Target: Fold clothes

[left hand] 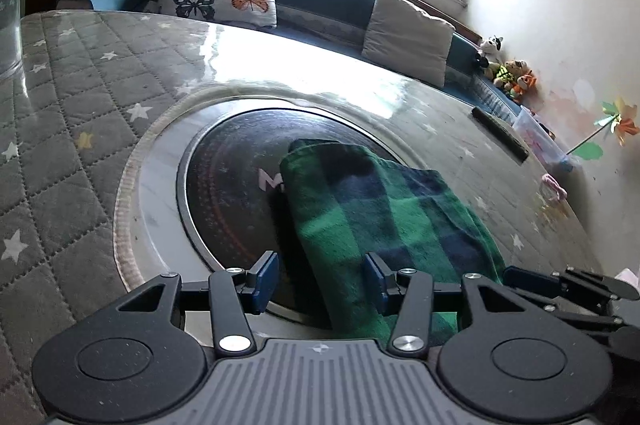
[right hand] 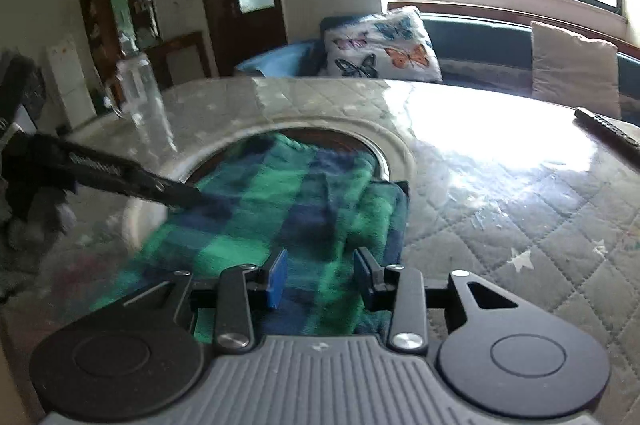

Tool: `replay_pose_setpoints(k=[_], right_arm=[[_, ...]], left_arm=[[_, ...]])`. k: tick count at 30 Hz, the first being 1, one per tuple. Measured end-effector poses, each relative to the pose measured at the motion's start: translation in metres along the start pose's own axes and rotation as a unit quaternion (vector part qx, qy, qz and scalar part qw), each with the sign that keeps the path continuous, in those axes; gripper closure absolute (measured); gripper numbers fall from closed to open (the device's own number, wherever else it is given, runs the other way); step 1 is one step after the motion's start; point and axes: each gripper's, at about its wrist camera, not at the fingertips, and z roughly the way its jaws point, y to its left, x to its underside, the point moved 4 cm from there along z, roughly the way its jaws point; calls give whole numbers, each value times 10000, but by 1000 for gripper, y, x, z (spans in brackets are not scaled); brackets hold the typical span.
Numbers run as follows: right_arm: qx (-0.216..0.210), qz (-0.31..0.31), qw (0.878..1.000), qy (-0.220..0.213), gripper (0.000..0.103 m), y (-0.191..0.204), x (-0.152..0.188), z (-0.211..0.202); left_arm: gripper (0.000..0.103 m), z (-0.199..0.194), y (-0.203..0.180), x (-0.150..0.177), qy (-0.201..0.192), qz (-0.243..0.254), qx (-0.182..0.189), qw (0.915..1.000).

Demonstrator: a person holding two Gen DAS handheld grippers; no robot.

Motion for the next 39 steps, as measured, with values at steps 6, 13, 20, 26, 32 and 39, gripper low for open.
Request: replay_pose_setpoints(k=[6, 13, 20, 26, 32, 39], right_arm=[[18, 256, 9997, -2, 61, -8, -3, 3], [39, 984, 9951, 125, 48, -30, -9, 18], [-79, 1340, 9908, 190, 46, -37, -6, 31], [-168, 1453, 9890, 221, 67, -35, -5, 30], [-218, 1558, 9873, 231, 73, -29, 4, 17], [-208, 1654, 9857, 225, 66, -30, 16, 3]], left_arm=[[53, -1, -2, -2, 8, -43, 143, 9999], [52, -5, -11, 5, 87, -77, 254, 9996], [53, 3, -13, 13, 265, -231, 379, 9987], [65, 2, -16, 14, 288, -196, 439, 9984], [69, -3, -16, 19, 380, -146, 561, 9976], [59, -8, -21, 28, 466, -90, 643, 9968]])
